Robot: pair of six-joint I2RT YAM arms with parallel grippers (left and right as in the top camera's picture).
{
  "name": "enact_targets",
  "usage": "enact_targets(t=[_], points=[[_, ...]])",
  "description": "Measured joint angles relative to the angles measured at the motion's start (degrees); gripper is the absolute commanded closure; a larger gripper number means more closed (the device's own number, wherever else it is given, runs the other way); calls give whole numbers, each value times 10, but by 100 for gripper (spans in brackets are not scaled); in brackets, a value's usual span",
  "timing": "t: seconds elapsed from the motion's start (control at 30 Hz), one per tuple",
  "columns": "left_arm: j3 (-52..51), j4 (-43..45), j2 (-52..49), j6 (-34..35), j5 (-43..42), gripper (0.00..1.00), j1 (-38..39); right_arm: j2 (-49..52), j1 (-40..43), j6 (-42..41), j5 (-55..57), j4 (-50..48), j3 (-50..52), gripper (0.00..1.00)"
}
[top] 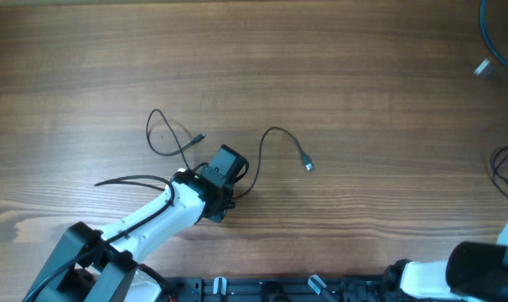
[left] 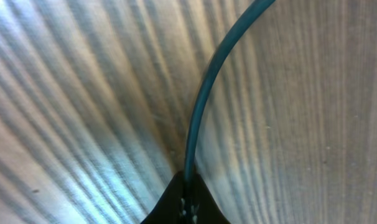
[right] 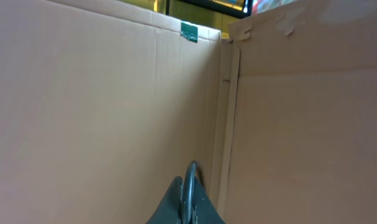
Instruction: Untangle cables
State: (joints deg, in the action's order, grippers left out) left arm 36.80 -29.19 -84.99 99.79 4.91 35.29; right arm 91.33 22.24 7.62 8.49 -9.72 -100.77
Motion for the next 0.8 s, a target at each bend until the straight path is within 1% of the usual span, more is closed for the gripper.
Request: enact_targets(t=[0.13, 0.3, 0.5, 0.7, 0.77, 0.8], points=[[0, 18, -4, 1, 10, 93, 7, 48, 1, 15, 8, -1, -18, 96], [-1, 41, -8, 2, 21, 93, 17, 138, 2, 16, 41, 16, -19, 96], [-1, 84, -21, 4, 28, 91, 27, 251, 16, -16, 68, 39, -18, 96], [1, 118, -33, 4, 30, 91, 29, 343, 52, -35, 65, 100, -18, 95], [1, 124, -34, 4, 30, 91, 29, 371, 61, -38, 63, 120, -18, 94], [1, 127, -35, 4, 30, 90, 29, 385, 63, -39, 63, 128, -18, 91]])
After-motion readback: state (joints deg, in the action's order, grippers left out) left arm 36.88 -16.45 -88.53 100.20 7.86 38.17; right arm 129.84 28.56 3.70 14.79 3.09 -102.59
